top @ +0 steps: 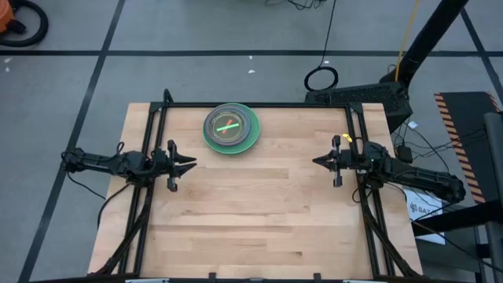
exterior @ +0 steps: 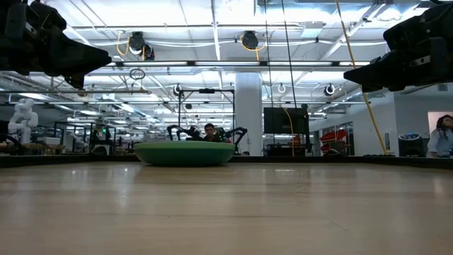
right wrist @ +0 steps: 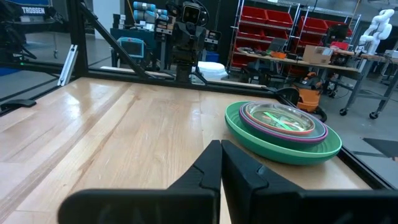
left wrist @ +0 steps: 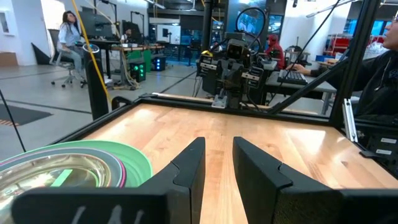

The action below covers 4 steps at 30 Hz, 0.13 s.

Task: Stack plastic plates
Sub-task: Return to Home Position

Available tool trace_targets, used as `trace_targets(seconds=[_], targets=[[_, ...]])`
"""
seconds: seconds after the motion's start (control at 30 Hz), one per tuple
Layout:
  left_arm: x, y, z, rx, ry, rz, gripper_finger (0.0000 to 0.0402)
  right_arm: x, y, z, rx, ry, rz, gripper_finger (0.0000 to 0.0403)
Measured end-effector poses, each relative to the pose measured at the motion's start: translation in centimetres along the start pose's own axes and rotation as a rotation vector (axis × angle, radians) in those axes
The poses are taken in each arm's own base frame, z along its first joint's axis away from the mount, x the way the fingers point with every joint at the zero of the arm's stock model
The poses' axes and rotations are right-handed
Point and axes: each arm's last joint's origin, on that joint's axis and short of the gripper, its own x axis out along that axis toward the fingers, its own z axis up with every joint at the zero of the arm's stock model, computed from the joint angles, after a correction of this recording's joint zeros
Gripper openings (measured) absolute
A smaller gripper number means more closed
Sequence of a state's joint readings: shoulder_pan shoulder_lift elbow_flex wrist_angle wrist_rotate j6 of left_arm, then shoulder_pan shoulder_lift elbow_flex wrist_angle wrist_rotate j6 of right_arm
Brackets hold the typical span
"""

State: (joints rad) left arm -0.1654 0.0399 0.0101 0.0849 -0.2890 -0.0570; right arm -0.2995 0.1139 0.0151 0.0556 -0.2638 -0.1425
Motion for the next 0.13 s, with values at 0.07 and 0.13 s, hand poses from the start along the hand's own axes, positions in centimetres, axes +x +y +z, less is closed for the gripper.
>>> trace_targets(seconds=[0.07, 0.13], targets=[[0.00, 0.00, 0.00, 0.000, 0.000, 0.000, 0.0088, 0.00, 0.00, 0.00, 0.000, 0.000, 0.000, 0.0002], [0.00, 0.00, 0.00, 0.000, 0.000, 0.000, 0.0088, 0.00, 0.00, 0.00, 0.000, 0.000, 0.000, 0.0002]])
